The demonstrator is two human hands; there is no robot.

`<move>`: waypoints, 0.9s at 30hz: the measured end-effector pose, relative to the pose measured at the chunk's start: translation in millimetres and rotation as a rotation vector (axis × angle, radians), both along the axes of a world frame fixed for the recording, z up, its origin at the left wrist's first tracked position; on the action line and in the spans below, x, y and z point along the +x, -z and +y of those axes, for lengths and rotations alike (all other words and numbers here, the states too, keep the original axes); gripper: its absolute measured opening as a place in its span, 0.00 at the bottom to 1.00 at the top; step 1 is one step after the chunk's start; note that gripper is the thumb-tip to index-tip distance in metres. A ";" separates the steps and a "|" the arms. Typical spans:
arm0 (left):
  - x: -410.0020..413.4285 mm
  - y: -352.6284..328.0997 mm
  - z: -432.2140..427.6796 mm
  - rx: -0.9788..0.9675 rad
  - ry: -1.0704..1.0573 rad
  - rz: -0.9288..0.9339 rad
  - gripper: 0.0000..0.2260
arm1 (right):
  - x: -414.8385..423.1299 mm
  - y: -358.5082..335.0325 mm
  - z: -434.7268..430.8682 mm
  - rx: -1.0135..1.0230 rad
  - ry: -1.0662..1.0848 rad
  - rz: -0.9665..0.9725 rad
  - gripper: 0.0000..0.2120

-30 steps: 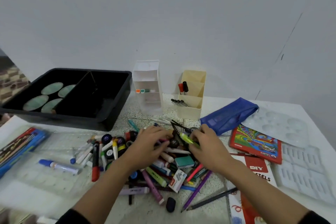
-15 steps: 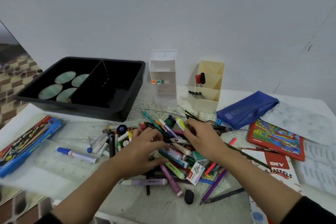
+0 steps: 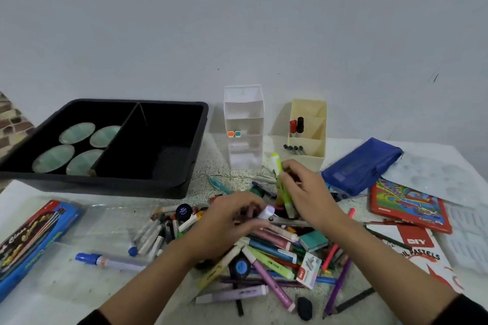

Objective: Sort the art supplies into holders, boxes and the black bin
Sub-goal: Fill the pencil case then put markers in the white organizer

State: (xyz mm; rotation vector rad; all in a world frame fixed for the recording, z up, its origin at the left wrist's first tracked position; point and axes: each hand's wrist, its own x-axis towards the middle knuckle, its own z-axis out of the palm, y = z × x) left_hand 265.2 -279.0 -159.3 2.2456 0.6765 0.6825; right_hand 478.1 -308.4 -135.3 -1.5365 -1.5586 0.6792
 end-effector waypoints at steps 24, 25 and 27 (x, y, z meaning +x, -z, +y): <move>16.5 -36.7 115.8 0.384 -0.367 -0.118 0.12 | -13.8 -27.3 79.1 0.250 -0.022 -0.363 0.07; 17.6 -36.5 116.8 0.414 -0.384 -0.087 0.11 | -13.0 -27.8 81.1 0.244 -0.028 -0.390 0.07; 19.8 -37.4 117.5 0.487 -0.403 -0.022 0.10 | -12.5 -29.7 85.7 0.247 -0.045 -0.452 0.07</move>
